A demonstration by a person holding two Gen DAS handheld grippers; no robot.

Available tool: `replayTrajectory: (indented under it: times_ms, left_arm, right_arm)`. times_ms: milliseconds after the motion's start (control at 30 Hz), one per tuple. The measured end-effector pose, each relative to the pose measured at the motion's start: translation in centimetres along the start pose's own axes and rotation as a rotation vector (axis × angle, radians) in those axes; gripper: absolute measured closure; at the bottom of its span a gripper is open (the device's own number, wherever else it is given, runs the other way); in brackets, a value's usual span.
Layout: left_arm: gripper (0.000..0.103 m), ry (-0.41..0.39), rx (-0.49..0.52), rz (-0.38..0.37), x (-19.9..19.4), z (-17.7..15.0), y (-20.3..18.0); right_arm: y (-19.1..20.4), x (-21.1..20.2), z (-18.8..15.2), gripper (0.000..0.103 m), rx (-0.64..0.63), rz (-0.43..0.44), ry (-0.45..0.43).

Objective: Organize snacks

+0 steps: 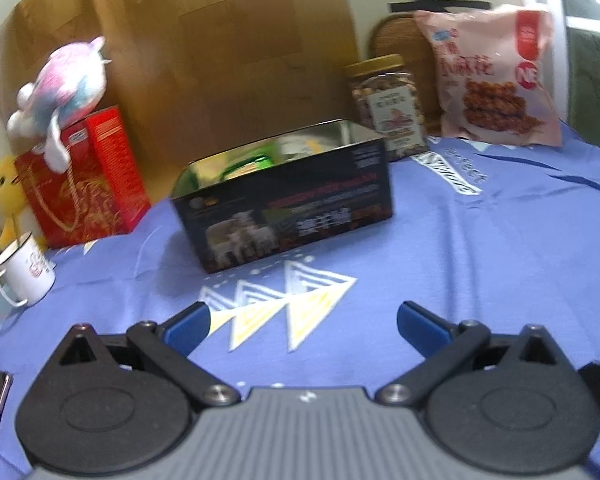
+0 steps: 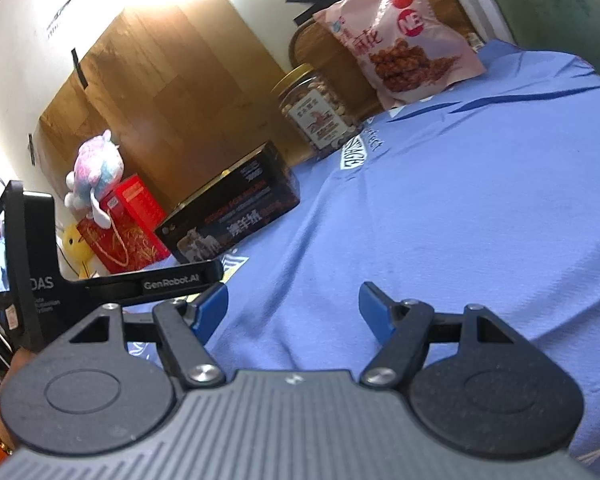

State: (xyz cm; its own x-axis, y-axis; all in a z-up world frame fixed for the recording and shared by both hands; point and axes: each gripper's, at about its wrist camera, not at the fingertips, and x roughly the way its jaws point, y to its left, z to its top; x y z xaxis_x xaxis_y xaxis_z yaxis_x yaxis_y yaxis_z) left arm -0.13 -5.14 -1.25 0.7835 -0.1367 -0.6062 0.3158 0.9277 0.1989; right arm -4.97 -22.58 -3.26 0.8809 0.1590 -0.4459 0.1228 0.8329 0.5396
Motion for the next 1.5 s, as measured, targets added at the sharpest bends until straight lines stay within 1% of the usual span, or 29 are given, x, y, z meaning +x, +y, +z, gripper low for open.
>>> replayTrajectory:
  times_ms: [233,467,567,633,733,900,1033,1133,1233,1333,1433,1500]
  left_arm:
    - [0.000,-0.022,-0.034,0.025,0.0,-0.6,3.2]
    - [0.000,-0.018,-0.047,-0.003,0.0,-1.0,5.2]
    - [0.000,-0.017,-0.017,0.008,0.1,-0.8,5.4]
    - [0.000,-0.028,-0.030,0.013,0.1,-0.5,5.8]
    - [0.000,-0.033,-0.064,0.022,0.0,0.2,6.7]
    - [0.000,-0.042,-0.078,0.066,-0.4,1.3,7.7]
    - [0.000,-0.043,-0.074,0.099,-0.6,1.7,7.9]
    - [0.000,-0.037,-0.054,0.098,-0.6,1.6,7.6]
    - [0.000,-0.027,-0.025,0.117,-0.4,1.4,7.1]
    - [0.000,-0.032,-0.011,0.122,-0.7,1.4,6.7]
    - [0.000,-0.039,-0.006,0.122,-0.9,1.5,6.5]
    - [0.000,-0.027,-0.003,0.123,-0.9,1.5,6.2]
  right_arm:
    - [2.4,1.1,0.0,0.029,-0.055,-0.013,0.014]
    - [4.1,2.1,-0.1,0.029,-0.077,-0.015,0.039]
    - [4.6,2.0,0.0,0.029,-0.103,-0.009,0.019]
    - [4.5,2.4,0.3,0.029,-0.091,-0.016,0.027]
    - [4.6,2.7,1.3,0.029,-0.077,0.000,0.019]
    - [6.3,2.6,3.1,0.029,-0.130,0.046,-0.032]
    - [6.8,2.5,3.8,0.029,-0.140,0.072,-0.048]
    - [6.7,2.6,3.8,0.029,-0.134,0.083,-0.047]
    - [6.2,2.9,3.5,0.029,-0.115,0.086,-0.040]
    - [5.9,3.2,3.4,0.029,-0.095,0.091,-0.030]
    - [5.8,2.7,3.5,0.029,-0.093,0.098,-0.047]
    - [5.6,2.3,3.6,0.029,-0.090,0.101,-0.056]
